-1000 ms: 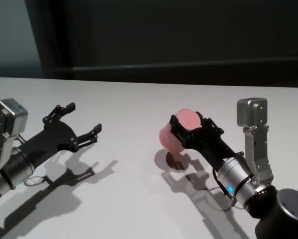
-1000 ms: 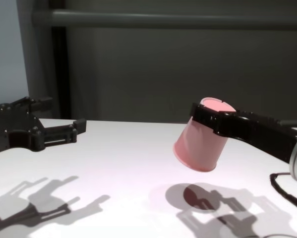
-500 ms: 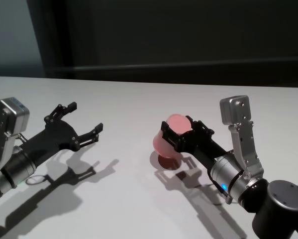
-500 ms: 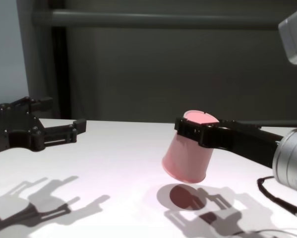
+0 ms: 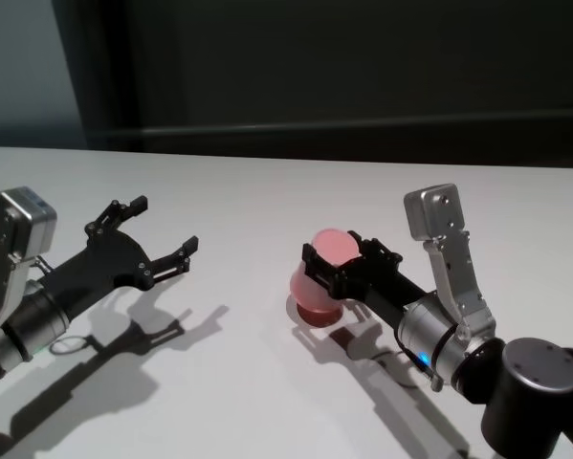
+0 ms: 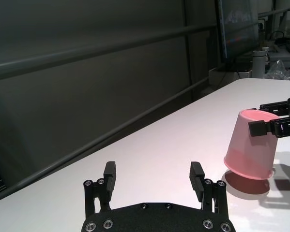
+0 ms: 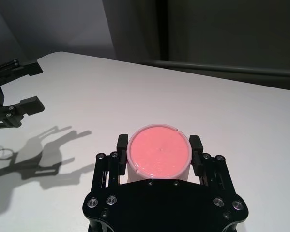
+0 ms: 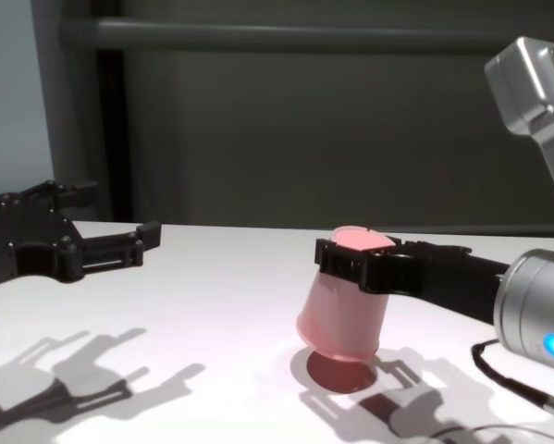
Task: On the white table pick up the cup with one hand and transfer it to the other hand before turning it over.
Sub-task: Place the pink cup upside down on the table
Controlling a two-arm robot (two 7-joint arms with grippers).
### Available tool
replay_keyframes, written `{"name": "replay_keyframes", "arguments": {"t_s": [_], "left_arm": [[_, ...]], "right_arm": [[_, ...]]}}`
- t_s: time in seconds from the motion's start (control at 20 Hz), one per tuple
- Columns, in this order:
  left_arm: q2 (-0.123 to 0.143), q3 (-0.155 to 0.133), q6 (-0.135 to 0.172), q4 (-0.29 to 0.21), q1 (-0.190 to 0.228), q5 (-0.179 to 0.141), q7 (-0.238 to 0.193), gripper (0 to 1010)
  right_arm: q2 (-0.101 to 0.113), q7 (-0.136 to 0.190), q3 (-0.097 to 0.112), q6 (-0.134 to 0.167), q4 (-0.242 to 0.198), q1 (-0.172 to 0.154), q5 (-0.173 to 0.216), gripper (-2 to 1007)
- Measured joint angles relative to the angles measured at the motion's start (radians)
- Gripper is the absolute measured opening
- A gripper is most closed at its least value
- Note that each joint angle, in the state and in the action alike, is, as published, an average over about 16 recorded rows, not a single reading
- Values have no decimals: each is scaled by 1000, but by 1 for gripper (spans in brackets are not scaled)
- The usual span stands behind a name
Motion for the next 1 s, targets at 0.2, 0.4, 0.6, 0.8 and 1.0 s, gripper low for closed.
{"name": "replay_keyframes", "arguments": {"t_s": [0.2, 0.4, 0.6, 0.8, 1.0], "left_arm": [[0, 0, 0, 0, 0, 0, 0, 1001], [0, 0, 0, 0, 0, 0, 0, 1001], [0, 0, 0, 0, 0, 0, 0, 1001], [0, 0, 0, 0, 0, 0, 0, 1001], [0, 0, 0, 0, 0, 0, 0, 1001]], "right_arm": [[-2, 2, -3, 34, 7, 8, -13, 738], [-4, 2, -4, 66, 10, 13, -25, 738], [-7, 3, -4, 91, 10, 15, -37, 738], [-10, 5, -2, 106, 8, 13, -46, 738], [-14, 7, 1, 118, 5, 9, -55, 738]]}}
